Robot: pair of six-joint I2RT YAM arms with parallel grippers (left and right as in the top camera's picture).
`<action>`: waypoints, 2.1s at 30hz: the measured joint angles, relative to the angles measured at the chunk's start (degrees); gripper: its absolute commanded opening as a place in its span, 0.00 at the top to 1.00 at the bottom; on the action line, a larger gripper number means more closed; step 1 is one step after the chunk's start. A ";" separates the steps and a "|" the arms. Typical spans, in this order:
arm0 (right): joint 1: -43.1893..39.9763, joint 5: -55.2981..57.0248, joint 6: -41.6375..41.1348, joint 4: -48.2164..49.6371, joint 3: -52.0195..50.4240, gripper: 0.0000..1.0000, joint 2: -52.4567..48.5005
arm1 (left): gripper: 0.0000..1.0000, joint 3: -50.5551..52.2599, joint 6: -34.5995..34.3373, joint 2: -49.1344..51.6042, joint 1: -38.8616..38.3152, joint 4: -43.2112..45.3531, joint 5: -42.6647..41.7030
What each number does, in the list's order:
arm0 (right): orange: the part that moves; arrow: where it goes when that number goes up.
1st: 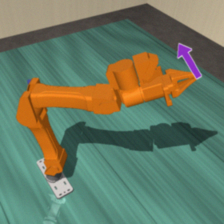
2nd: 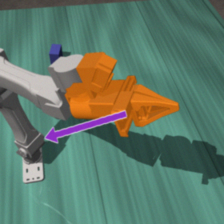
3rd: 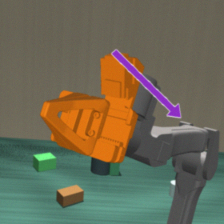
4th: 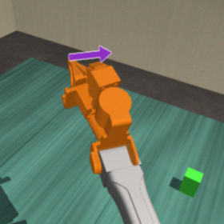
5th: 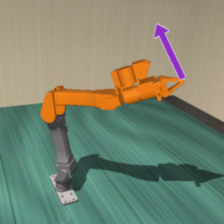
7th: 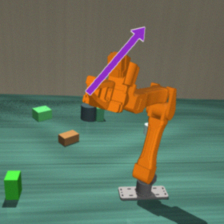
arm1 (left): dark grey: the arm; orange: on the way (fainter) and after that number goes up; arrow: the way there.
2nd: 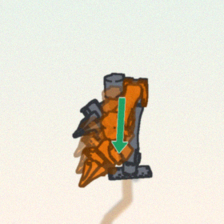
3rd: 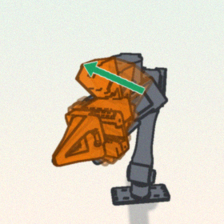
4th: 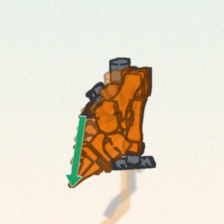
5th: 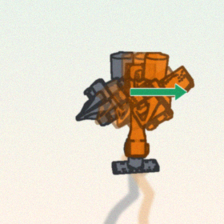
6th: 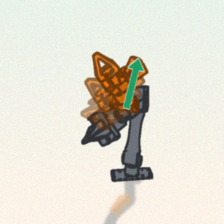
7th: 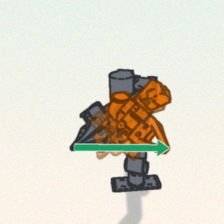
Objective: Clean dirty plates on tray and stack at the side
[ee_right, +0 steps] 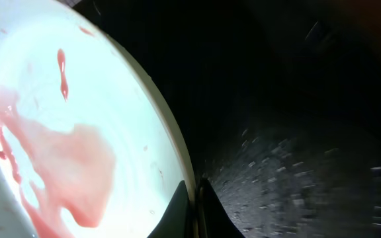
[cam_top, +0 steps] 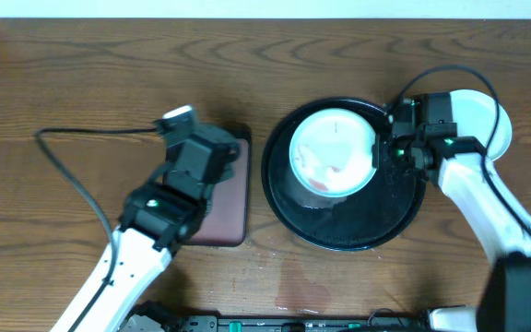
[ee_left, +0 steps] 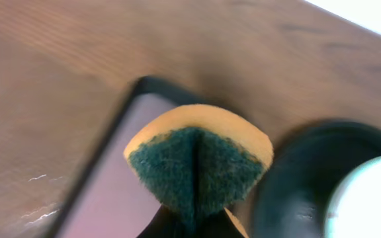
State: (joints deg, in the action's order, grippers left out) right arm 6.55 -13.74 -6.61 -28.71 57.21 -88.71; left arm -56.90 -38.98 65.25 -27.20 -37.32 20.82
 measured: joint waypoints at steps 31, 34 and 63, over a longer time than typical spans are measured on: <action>31.91 74.44 37.86 28.96 0.37 0.99 10.78 | 0.92 0.17 0.31 9.97 6.49 -6.19 -3.80; 32.50 77.46 42.34 33.86 0.39 0.99 10.78 | 0.92 0.17 0.31 9.97 6.51 -6.19 -3.82; 24.46 53.88 13.29 3.61 0.81 0.99 8.96 | 0.92 0.22 0.26 9.97 6.54 -6.16 -4.00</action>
State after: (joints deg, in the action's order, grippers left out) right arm 31.00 40.14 6.68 -25.10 58.02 -79.75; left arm -56.69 -38.72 75.22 -20.67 -43.48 16.82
